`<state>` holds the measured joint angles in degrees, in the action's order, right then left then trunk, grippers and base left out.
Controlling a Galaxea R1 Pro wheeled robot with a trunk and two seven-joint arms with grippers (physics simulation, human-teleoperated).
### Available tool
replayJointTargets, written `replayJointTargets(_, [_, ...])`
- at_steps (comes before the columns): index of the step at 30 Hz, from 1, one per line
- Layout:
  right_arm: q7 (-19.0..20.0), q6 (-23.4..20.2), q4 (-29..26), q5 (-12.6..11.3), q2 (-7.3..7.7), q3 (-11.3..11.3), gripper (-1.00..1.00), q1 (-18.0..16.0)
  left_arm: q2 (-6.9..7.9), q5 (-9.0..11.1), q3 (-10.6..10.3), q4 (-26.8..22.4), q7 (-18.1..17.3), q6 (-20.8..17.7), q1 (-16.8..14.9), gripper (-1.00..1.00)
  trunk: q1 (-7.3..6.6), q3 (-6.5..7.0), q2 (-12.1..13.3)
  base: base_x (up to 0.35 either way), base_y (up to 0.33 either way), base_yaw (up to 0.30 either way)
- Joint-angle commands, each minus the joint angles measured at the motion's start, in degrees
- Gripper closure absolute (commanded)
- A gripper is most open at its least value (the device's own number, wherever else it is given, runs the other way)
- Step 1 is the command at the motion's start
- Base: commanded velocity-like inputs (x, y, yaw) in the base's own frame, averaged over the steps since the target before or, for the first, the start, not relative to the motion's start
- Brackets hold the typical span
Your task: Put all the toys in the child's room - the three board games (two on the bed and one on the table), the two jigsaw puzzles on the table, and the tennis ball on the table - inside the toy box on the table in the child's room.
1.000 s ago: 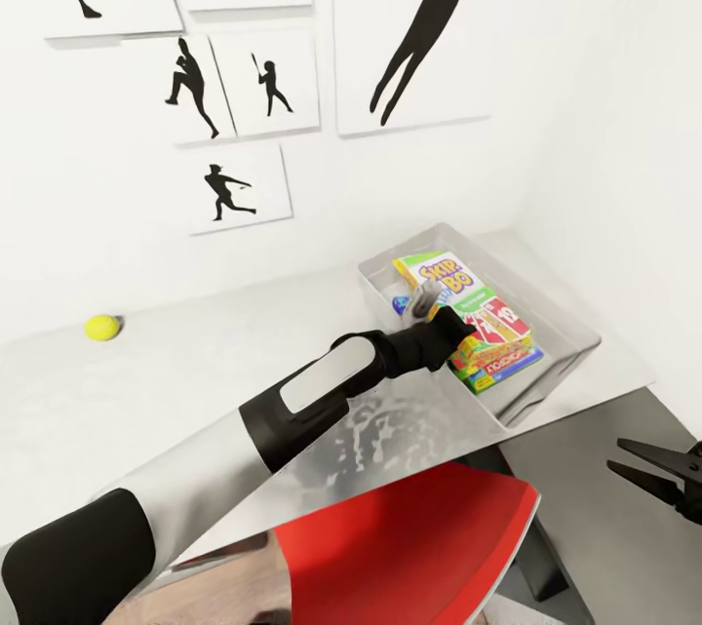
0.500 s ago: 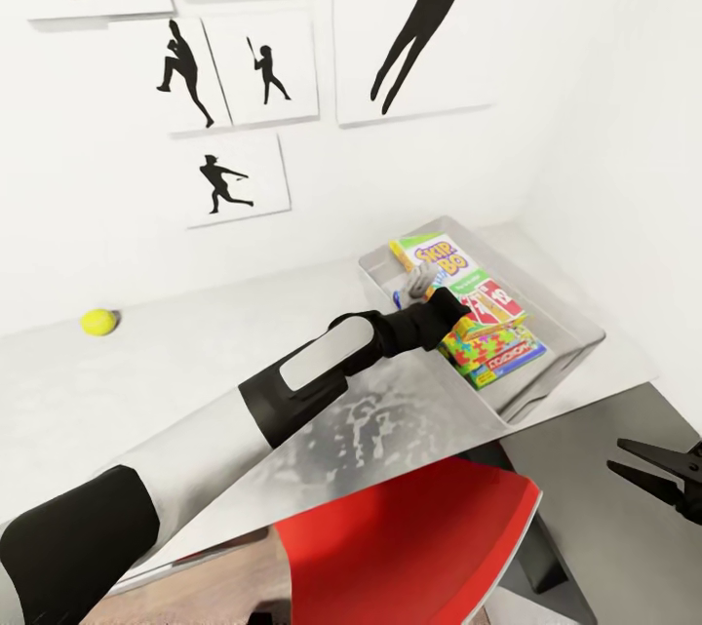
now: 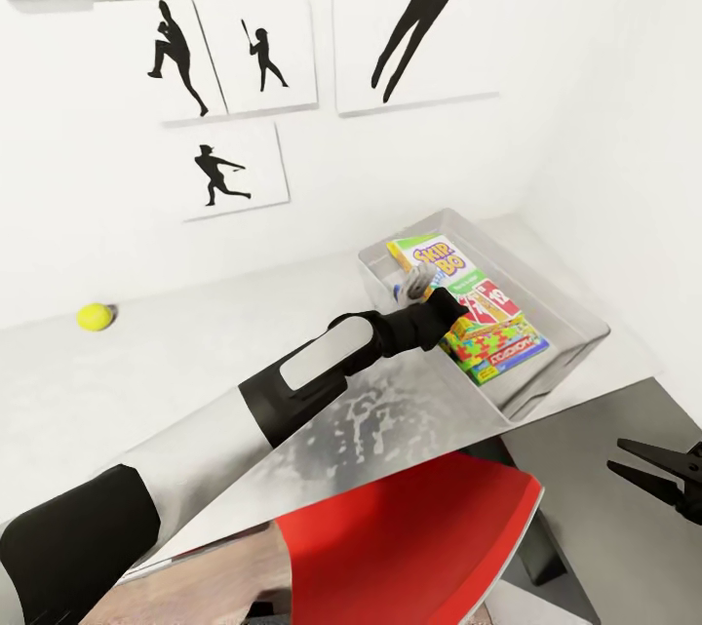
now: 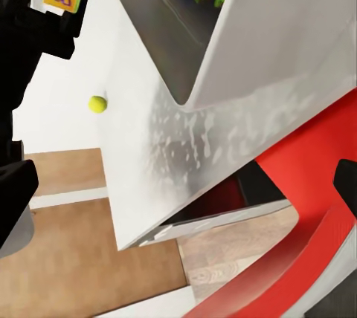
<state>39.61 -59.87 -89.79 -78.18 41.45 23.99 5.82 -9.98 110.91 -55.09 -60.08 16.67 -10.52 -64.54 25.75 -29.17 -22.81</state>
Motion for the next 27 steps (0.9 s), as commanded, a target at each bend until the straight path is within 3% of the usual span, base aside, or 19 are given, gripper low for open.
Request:
replayJointTargets(1, [0.29,-0.13,-0.04,0.21,0.03,0.09,-1.0,0.07,-0.02,0.36,-0.03,-0.03,0.24,-0.03,-0.06,1.0,0.03,-0.18,-0.1,0.0,0.0,0.0])
replayJointTargets(24, [0.24,-0.13,-0.04,0.24,-0.62,0.01,-1.0,0.07,-0.02,0.45,-0.1,-2.67,0.12,-0.11,-0.06,1.0,0.03,-1.85,-0.1,0.0,0.0,0.0])
replayJointTargets(27, [-0.11,-0.13,0.29,1.3,-0.98,0.06,-1.0,0.1,-0.02,0.62,-0.44,-3.47,-0.01,-0.44,0.27,1.0,0.03,-1.86,-0.1,0.0,0.0,0.0])
